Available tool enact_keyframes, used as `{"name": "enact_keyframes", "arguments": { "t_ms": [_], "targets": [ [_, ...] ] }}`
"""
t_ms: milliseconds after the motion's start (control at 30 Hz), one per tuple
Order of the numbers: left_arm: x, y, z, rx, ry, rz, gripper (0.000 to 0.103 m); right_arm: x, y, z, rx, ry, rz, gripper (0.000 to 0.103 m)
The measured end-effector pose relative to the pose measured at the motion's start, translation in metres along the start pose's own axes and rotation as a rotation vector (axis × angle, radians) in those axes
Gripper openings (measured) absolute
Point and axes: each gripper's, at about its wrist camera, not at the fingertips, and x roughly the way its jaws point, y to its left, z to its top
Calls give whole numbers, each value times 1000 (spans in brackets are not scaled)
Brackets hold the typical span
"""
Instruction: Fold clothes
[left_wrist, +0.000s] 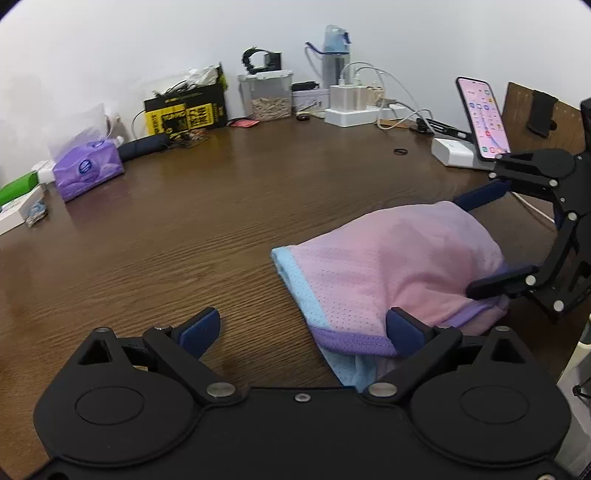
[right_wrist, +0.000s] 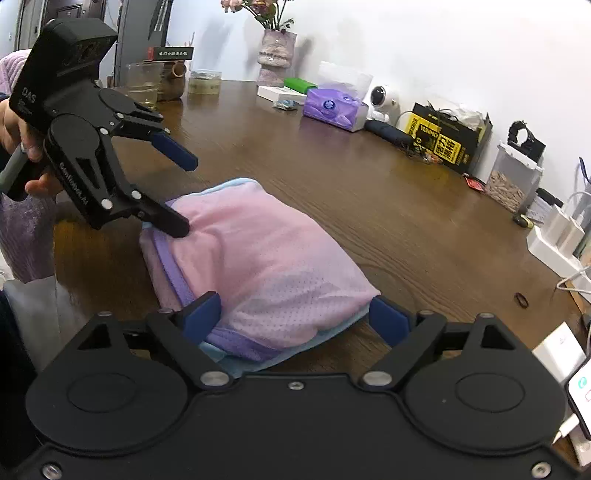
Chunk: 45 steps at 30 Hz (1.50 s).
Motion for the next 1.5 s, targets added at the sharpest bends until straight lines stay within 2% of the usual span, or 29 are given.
{"name": "enact_keyframes", "arguments": {
  "t_ms": [267,367,433,500,567,633,667,900,1000,1167,1267,1333,1400,1500],
  "targets": [
    [-14,12,-8,-30,26,30,97,-4,5,-3,27,-4,-20,92],
    [-30,14,-3,-28,-6,66,97,-13,10,1,-14,1,-44,92],
    [-39,18,2,-56,-31,33,97,-25,8,4,-15,-18,-51,92],
    [-47,20,11,-123,-60,-63,99,-42,2,10,19,-61,-46,92],
    [-41,18,17,-151,-59,-117,99,-49,-4,13,64,-91,-34,92],
    [-31,11,21,-148,-40,-125,99,-55,-13,16,127,-123,-15,92],
    [-22,5,22,-135,-25,-131,99,-51,-17,16,168,-120,2,92],
    [1,-17,13,-64,18,-178,97,-14,-10,9,191,19,1,92],
    [6,-15,9,-83,38,-173,89,-6,-7,8,194,44,17,92],
    [8,-12,6,-94,39,-182,87,1,-7,4,228,75,21,91],
    [7,-15,6,-78,32,-186,76,3,-4,3,238,86,12,91],
    [4,-18,7,-70,32,-194,66,3,-2,3,242,92,7,85],
    [3,-20,8,-78,39,-213,53,2,1,5,252,96,23,72],
    [0,-21,8,-88,40,-231,39,0,4,6,264,98,36,62]
  ]
}}
